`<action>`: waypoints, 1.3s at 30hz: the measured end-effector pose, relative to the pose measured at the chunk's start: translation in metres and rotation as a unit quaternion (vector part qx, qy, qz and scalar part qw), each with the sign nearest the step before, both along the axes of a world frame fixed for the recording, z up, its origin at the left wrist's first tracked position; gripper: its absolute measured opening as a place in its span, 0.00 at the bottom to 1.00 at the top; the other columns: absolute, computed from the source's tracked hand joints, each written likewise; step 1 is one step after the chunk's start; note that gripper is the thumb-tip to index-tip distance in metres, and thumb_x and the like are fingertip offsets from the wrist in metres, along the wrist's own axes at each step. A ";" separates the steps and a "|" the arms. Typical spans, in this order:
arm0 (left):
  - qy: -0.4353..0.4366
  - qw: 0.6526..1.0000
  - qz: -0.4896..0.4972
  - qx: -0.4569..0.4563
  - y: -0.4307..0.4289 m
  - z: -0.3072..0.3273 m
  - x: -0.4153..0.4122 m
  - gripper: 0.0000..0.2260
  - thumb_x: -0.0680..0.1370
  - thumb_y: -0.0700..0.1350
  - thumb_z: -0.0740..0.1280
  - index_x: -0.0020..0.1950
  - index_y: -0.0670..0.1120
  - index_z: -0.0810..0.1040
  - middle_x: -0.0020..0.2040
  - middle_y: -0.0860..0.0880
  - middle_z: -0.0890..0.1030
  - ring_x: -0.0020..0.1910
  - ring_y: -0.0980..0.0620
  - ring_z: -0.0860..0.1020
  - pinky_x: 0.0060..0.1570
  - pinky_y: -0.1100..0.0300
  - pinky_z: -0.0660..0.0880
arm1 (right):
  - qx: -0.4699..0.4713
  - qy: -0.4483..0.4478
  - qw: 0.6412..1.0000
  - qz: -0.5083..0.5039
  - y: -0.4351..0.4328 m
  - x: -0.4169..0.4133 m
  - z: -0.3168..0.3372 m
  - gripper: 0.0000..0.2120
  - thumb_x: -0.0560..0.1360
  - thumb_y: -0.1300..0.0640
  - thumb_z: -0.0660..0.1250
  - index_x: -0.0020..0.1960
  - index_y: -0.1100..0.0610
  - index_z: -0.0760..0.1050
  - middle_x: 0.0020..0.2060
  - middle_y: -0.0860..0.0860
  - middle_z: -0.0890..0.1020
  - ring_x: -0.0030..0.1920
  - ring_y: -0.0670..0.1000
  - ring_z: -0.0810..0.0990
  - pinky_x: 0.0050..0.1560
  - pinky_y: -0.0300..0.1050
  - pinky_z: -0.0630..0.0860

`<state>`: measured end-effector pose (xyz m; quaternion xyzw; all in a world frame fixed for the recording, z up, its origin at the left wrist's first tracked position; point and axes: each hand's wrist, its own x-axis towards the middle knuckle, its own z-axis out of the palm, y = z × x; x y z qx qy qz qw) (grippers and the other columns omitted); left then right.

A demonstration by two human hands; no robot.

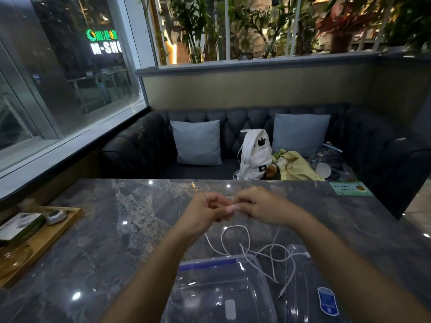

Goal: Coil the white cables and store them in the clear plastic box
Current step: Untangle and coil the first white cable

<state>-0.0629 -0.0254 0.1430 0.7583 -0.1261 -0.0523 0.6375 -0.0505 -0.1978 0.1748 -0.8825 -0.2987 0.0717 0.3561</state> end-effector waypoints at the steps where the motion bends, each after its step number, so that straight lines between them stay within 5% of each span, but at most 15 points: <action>1: 0.015 1.000 -0.020 0.016 0.000 0.002 -0.002 0.06 0.75 0.39 0.67 0.38 0.47 0.80 0.26 0.52 0.80 0.25 0.57 0.73 0.27 0.68 0.68 | 0.017 -0.003 1.000 -0.010 -0.001 0.002 0.000 0.08 0.74 0.56 0.66 0.38 0.57 0.77 0.28 0.49 0.75 0.28 0.42 0.71 0.32 0.35 0.67; 5: 0.125 0.974 -0.169 -0.081 0.009 0.006 -0.009 0.15 0.80 0.45 0.56 0.41 0.44 0.79 0.26 0.52 0.74 0.25 0.57 0.65 0.29 0.64 0.63 | 0.142 0.035 0.989 0.024 -0.009 0.003 0.001 0.06 0.74 0.62 0.66 0.40 0.59 0.80 0.27 0.47 0.76 0.27 0.41 0.71 0.30 0.32 0.67; 8: 0.108 0.947 -0.246 -0.175 0.007 0.007 -0.015 0.10 0.76 0.48 0.62 0.39 0.47 0.80 0.26 0.53 0.77 0.26 0.59 0.69 0.31 0.66 0.64 | 0.244 0.148 0.953 0.102 -0.014 0.001 0.003 0.06 0.72 0.60 0.68 0.38 0.54 0.81 0.21 0.45 0.74 0.22 0.41 0.67 0.23 0.33 0.62; 12: 0.042 0.959 -0.277 -0.033 0.003 0.013 -0.020 0.07 0.75 0.46 0.66 0.40 0.49 0.82 0.27 0.55 0.78 0.25 0.62 0.68 0.28 0.71 0.62 | 0.198 0.247 0.922 0.224 -0.025 0.003 0.008 0.03 0.68 0.58 0.70 0.39 0.54 0.82 0.24 0.45 0.79 0.22 0.41 0.68 0.23 0.33 0.60; 16: 0.051 0.988 -0.132 0.054 0.010 0.008 -0.016 0.14 0.79 0.43 0.61 0.33 0.48 0.76 0.20 0.57 0.68 0.20 0.61 0.61 0.22 0.69 0.57 | 0.164 0.234 0.952 0.106 -0.039 0.005 -0.002 0.06 0.70 0.54 0.70 0.40 0.56 0.80 0.23 0.45 0.73 0.23 0.44 0.66 0.24 0.33 0.61; 21: 0.139 0.969 -0.205 0.008 0.013 -0.008 -0.026 0.14 0.77 0.45 0.60 0.32 0.48 0.74 0.20 0.57 0.62 0.20 0.58 0.57 0.21 0.68 0.56 | 0.141 0.115 0.983 -0.003 -0.045 0.007 0.002 0.07 0.68 0.57 0.72 0.32 0.54 0.79 0.22 0.44 0.73 0.25 0.43 0.67 0.27 0.35 0.63; 24: 0.173 0.946 -0.274 0.000 0.021 -0.011 -0.025 0.12 0.77 0.46 0.60 0.34 0.47 0.75 0.20 0.57 0.65 0.19 0.59 0.58 0.22 0.68 0.58 | 0.113 0.087 0.990 0.004 -0.040 0.007 0.007 0.07 0.67 0.59 0.73 0.31 0.53 0.80 0.22 0.43 0.76 0.25 0.40 0.69 0.28 0.31 0.66; 27: 0.218 0.923 -0.296 -0.112 0.039 -0.016 -0.026 0.09 0.76 0.43 0.63 0.38 0.43 0.76 0.20 0.54 0.72 0.17 0.60 0.64 0.23 0.67 0.62 | 0.137 0.082 0.987 -0.026 -0.056 0.011 0.013 0.04 0.66 0.58 0.74 0.33 0.53 0.82 0.23 0.44 0.79 0.26 0.39 0.71 0.28 0.30 0.67; 31: 0.226 0.877 -0.339 -0.254 0.054 -0.026 -0.032 0.07 0.77 0.41 0.62 0.48 0.42 0.78 0.40 0.47 0.85 0.36 0.56 0.81 0.39 0.64 0.76 | 0.178 0.060 0.980 -0.060 -0.069 0.014 0.015 0.04 0.63 0.53 0.73 0.34 0.53 0.82 0.21 0.44 0.77 0.24 0.39 0.70 0.26 0.30 0.67; 34: 0.214 0.882 -0.359 -0.218 0.046 -0.029 -0.034 0.07 0.76 0.40 0.64 0.50 0.43 0.80 0.49 0.46 0.85 0.45 0.53 0.84 0.47 0.61 0.79 | 0.227 0.019 0.971 -0.071 -0.059 0.015 0.021 0.05 0.66 0.60 0.73 0.33 0.51 0.82 0.22 0.44 0.78 0.24 0.39 0.72 0.27 0.29 0.68; 39: 0.224 0.938 -0.256 -0.072 0.031 -0.027 -0.035 0.12 0.74 0.31 0.61 0.41 0.43 0.81 0.39 0.47 0.86 0.36 0.54 0.84 0.37 0.65 0.79 | 0.246 -0.038 0.966 -0.069 -0.048 0.014 0.039 0.06 0.66 0.63 0.73 0.33 0.53 0.83 0.29 0.54 0.82 0.32 0.45 0.76 0.34 0.35 0.71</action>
